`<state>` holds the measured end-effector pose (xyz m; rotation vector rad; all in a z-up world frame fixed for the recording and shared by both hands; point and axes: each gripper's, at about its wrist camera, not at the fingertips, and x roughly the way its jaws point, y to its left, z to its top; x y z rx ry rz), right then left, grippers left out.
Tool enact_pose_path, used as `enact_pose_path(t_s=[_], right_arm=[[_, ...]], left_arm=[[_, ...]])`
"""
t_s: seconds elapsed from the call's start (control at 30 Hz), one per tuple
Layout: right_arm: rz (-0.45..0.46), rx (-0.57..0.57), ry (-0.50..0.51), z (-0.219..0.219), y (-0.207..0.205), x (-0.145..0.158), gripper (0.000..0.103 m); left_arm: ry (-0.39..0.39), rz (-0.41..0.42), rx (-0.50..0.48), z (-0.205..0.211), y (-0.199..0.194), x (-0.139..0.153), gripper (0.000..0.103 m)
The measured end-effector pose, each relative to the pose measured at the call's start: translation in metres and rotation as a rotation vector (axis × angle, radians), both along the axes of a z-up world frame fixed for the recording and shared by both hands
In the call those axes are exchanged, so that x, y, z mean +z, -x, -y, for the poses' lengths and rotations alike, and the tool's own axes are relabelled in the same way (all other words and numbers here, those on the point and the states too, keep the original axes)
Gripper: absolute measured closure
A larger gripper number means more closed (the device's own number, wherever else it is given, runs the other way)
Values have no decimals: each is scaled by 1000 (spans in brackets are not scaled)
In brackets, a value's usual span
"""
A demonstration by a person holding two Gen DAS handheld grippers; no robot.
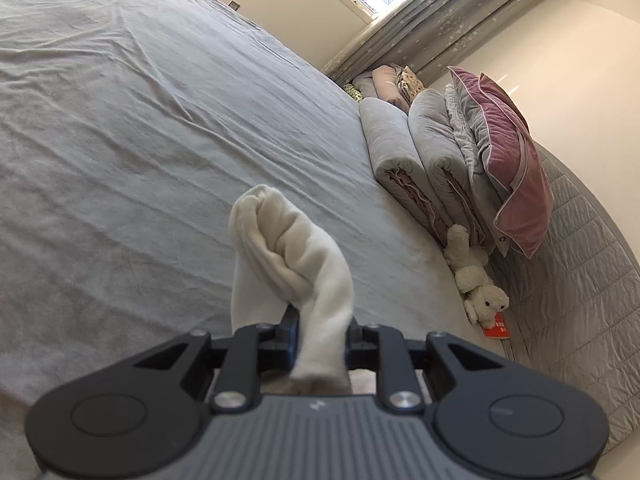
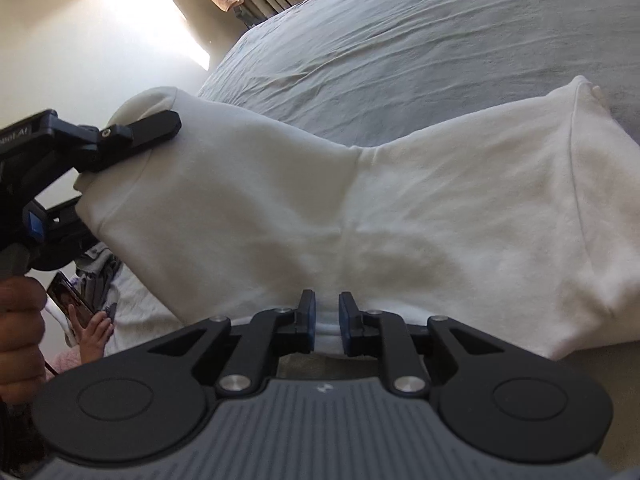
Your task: Fold clothes
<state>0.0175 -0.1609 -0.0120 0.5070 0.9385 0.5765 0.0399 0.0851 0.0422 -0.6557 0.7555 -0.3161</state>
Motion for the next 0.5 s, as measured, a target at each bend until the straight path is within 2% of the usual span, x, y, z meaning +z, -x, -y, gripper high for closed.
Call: enact_pose_path(t_s=[0.07,0.1,0.13,0.2,0.33,0.5], right_arm=[[23,-21,-47,14,1,10,82],[36,-39,-62,22,1,14,75],[50,-58,-75,30,1,19,60],[72,-99,-101,45,1,26,48],[64,-214,-169,78,-6,31,45],[-1,-381,-305,118,-14,21,42]], left_arm=[[-8,8,-12,9,-1,3,82],[-19,14,-24,16,-2,5,82],[-30,21,-38,24,-3,7,82],[-52,33,-66,40,-6,10,81],[-100,52,-122,75,-10,14,78],[-145,49,-169,107,-18,9,75]])
